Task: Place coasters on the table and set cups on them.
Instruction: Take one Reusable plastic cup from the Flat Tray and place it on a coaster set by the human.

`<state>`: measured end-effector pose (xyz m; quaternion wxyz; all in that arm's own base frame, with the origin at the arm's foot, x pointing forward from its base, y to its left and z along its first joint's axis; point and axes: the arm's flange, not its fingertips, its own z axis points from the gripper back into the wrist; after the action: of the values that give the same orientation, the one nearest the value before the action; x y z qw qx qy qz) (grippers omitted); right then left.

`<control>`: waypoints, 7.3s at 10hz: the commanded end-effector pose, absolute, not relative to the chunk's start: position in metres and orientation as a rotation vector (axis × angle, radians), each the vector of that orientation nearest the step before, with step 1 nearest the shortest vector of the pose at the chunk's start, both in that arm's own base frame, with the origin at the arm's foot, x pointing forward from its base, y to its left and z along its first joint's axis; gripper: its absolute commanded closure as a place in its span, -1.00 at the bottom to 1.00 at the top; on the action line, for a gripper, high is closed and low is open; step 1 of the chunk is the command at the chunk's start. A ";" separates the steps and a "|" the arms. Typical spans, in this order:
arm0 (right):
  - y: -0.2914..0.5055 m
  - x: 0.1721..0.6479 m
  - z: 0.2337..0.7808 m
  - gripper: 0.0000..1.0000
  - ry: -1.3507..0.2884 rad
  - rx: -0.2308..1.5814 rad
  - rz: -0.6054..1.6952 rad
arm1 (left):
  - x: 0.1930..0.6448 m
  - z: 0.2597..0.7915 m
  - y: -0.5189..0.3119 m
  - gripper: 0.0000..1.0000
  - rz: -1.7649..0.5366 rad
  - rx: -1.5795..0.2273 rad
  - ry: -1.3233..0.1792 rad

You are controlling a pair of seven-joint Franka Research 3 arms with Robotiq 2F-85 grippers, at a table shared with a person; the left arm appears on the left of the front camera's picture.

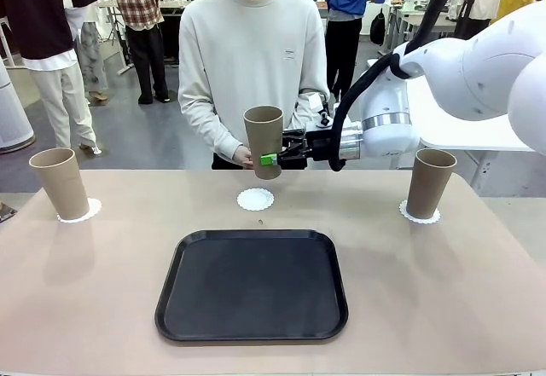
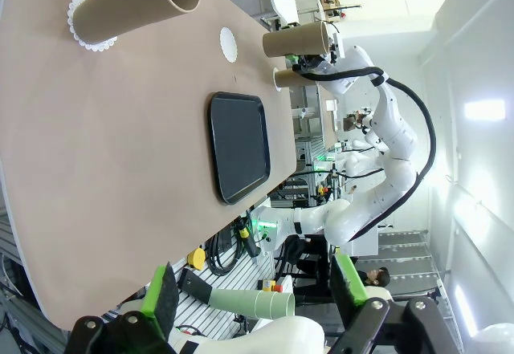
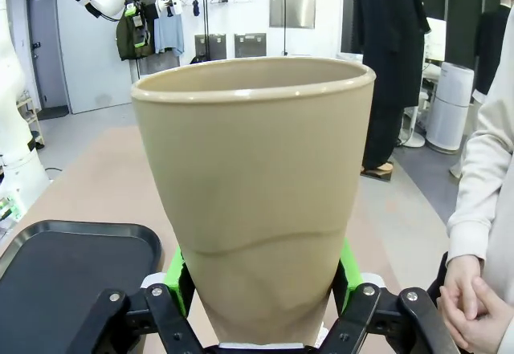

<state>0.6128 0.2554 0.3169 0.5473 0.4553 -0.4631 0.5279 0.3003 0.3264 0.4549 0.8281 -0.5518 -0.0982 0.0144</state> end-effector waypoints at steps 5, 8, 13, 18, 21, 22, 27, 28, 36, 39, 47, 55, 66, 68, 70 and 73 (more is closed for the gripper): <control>0.269 0.617 0.306 -0.63 -1.064 1.129 1.314 | 0.299 0.458 0.326 -1.00 0.044 -1.175 -0.204; 0.277 0.631 0.286 -0.63 -1.056 1.212 1.308 | 0.299 0.458 0.326 -1.00 0.044 -1.175 -0.204; 0.280 0.635 0.268 -0.63 -1.038 1.263 1.310 | 0.299 0.458 0.326 -1.00 0.044 -1.175 -0.204; 0.300 0.643 0.240 -0.63 -0.941 1.248 1.319 | 0.299 0.458 0.326 -1.00 0.044 -1.175 -0.204; 0.301 0.646 0.239 -0.63 -0.946 1.243 1.316 | 0.299 0.458 0.326 -1.00 0.044 -1.175 -0.204; 0.299 0.647 0.238 -0.63 -0.943 1.241 1.309 | 0.299 0.458 0.326 -1.00 0.044 -1.175 -0.204; 0.291 0.660 0.228 -0.63 -0.940 1.211 1.269 | 0.299 0.458 0.326 -1.00 0.044 -1.175 -0.204; 0.291 0.662 0.225 -0.63 -0.939 1.210 1.266 | 0.299 0.458 0.326 -1.00 0.044 -1.175 -0.204; 0.289 0.658 0.224 -1.00 -0.861 1.228 1.335 | 0.299 0.458 0.326 -1.00 0.044 -1.175 -0.204; 0.282 0.659 0.229 -1.00 -0.868 1.201 1.342 | 0.299 0.458 0.326 -1.00 0.044 -1.175 -0.204; 0.261 0.656 0.234 -1.00 -0.857 1.144 1.313 | 0.299 0.458 0.326 -1.00 0.044 -1.175 -0.204; 0.226 0.626 0.272 -1.00 -0.697 0.912 1.344 | 0.299 0.458 0.326 -1.00 0.044 -1.175 -0.204; 0.226 0.477 0.447 -1.00 -0.250 0.508 0.803 | 0.299 0.458 0.326 -1.00 0.044 -1.175 -0.204; 0.243 0.443 0.469 -1.00 -0.164 0.409 0.772 | 0.299 0.458 0.326 -1.00 0.044 -1.175 -0.204; 0.249 0.435 0.473 -1.00 -0.093 0.360 0.784 | 0.299 0.458 0.326 -1.00 0.044 -1.175 -0.204; 0.249 0.430 0.472 -1.00 -0.149 0.383 0.775 | 0.299 0.458 0.326 -1.00 0.044 -1.175 -0.204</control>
<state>0.4286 0.2482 0.4716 0.9045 0.1800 -0.0576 0.3823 0.3002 0.3264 0.4546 0.8280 -0.5519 -0.0980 0.0147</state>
